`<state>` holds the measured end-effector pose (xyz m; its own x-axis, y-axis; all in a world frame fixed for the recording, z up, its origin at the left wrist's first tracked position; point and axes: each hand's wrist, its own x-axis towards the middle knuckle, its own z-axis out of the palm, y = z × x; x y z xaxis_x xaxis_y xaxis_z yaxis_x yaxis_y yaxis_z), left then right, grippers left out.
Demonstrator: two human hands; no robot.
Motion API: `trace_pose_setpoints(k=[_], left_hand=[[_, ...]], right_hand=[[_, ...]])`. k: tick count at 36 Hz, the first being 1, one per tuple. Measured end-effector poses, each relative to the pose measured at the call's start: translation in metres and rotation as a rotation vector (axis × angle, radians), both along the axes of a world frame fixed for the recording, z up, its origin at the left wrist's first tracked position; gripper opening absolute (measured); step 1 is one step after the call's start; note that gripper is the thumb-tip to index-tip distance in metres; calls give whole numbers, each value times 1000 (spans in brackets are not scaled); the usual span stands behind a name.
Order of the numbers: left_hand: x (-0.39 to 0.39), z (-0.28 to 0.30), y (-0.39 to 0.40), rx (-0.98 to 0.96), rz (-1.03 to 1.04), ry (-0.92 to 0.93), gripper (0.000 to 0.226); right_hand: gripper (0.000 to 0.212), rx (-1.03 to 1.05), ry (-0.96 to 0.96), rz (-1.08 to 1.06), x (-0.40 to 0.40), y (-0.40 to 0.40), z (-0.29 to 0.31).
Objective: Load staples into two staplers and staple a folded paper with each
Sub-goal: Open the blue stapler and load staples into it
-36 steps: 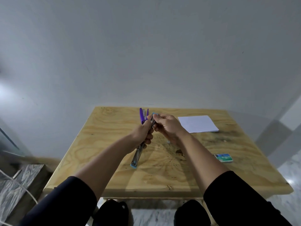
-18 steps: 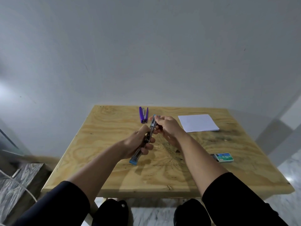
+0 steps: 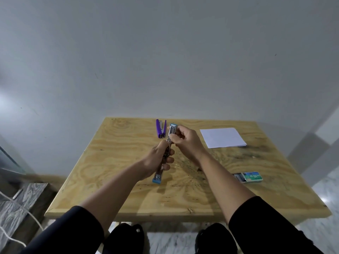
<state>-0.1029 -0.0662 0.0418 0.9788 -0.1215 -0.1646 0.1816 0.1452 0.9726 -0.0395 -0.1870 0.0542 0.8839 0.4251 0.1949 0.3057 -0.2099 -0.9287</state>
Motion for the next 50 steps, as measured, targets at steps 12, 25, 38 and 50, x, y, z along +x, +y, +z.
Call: trace_pose_setpoints(k=[12, 25, 38, 50], left_hand=[[0, 6, -3, 340, 18, -33, 20], [-2, 21, -23, 2050, 45, -466, 49], [8, 33, -7, 2101, -4, -427, 42], [3, -6, -12, 753, 522, 171, 26]], right_hand=[[20, 103, 198, -12, 3, 2, -8], [32, 1015, 1081, 113, -23, 13, -28], [29, 786, 1029, -21, -16, 12, -16], [27, -258, 315, -231, 22, -35, -10]])
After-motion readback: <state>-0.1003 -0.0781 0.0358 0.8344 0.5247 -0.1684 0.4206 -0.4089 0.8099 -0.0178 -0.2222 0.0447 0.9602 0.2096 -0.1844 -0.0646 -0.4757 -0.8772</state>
